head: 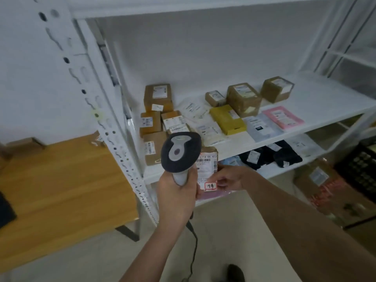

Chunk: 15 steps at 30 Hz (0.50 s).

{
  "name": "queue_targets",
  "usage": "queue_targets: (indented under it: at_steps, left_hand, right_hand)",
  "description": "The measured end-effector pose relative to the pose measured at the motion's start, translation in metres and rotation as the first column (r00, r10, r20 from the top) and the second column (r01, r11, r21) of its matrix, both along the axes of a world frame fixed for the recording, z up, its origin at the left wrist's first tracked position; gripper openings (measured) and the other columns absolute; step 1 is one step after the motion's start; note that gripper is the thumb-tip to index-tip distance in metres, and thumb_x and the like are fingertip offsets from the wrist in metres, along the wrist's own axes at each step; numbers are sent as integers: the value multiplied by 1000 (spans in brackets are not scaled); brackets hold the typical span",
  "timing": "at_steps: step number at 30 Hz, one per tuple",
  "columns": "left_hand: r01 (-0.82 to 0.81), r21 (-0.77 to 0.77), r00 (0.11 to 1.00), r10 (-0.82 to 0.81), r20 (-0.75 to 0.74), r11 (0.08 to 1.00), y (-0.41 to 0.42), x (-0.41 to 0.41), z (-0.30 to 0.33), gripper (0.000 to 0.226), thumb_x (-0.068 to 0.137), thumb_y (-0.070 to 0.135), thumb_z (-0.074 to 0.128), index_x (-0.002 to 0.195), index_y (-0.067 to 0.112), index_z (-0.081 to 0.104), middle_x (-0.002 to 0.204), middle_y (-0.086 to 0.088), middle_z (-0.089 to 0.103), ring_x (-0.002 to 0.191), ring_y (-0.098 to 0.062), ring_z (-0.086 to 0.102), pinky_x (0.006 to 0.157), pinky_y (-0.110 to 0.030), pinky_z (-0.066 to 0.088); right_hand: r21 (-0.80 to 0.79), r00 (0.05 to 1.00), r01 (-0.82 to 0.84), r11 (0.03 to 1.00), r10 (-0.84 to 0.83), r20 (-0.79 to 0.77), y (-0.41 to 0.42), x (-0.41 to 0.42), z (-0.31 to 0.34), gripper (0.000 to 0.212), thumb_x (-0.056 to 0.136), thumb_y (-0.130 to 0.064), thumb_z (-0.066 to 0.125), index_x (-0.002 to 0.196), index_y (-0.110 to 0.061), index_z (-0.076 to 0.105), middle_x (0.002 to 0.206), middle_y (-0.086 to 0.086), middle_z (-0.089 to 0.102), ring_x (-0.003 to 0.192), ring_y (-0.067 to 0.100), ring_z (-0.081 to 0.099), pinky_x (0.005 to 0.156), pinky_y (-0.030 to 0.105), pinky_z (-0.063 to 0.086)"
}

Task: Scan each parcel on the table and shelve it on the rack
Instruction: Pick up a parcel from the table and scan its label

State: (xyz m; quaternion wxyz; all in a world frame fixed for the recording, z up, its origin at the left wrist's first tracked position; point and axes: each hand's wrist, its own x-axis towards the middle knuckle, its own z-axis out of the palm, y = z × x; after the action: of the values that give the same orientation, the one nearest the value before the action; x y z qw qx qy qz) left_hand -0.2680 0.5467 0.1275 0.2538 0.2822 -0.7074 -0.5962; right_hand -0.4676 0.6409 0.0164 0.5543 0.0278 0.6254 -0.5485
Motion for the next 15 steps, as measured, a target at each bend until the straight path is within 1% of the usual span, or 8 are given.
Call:
queue_targets:
  at_steps: [1,3,5,6,8,10,13,15]
  left_hand:
    - [1,2,1000,-1,8,1000,11,-18,-2,42,94,20,60,63,-7,63,50,-13,64,45,-23,62,49,-28,53]
    - [-2,21,1000,2,21,1000,34,-54,-7,42,93,22,61,63,-6,62,49,-13,63,45,-24,62,50,-35,54]
    - [-14,20,999,13,30,1000,56,-89,-10,40,93,24,63,65,-6,61,50,-13,62,46,-24,61,51,-38,53]
    - [-17,13,999,17,34,1000,65,-106,-11,38,92,23,64,67,-5,60,50,-10,61,45,-19,59,49,-35,51]
    - [-18,34,999,17,35,999,83,-137,-10,34,93,18,64,68,-4,59,46,-2,59,40,-9,55,43,-23,44]
    - [-3,94,999,0,33,996,98,-160,-8,32,93,12,62,68,-7,59,44,-1,58,36,-6,53,42,-15,42]
    - [7,130,998,-15,62,992,111,-186,-14,33,94,14,62,75,-13,62,51,-14,63,38,-11,58,44,-15,46]
    - [4,123,996,-14,87,992,114,-200,-20,34,94,15,62,75,-13,64,53,-16,64,40,-13,60,45,-17,49]
  right_hand:
    - [7,1000,9,1000,-9,-7,10,-17,0,51,78,13,68,122,-12,63,115,9,71,111,26,62,78,33,55]
    - [14,999,-15,1000,15,-40,31,-49,2,45,81,11,67,118,-14,64,112,8,71,108,25,62,84,32,52]
    - [19,998,-15,1000,16,-68,51,-81,4,38,82,9,67,112,-15,65,104,6,72,102,23,64,81,30,51]
    - [19,998,-3,1000,5,-68,61,-98,3,36,82,8,68,109,-16,66,101,5,72,101,23,64,81,30,51]
    - [28,998,-1,1000,3,-60,79,-129,3,32,82,4,69,105,-17,67,96,3,74,101,23,63,83,29,50]
    - [57,996,-31,998,35,-76,91,-157,5,26,84,2,67,103,-17,67,95,3,73,99,22,63,82,26,49]
    - [99,996,-48,994,55,-73,99,-186,5,23,86,-2,67,105,-15,66,99,5,71,99,22,62,76,24,48]
    - [127,996,-60,990,67,-51,100,-198,0,26,83,-6,72,108,-12,67,96,5,73,98,21,64,72,23,50]
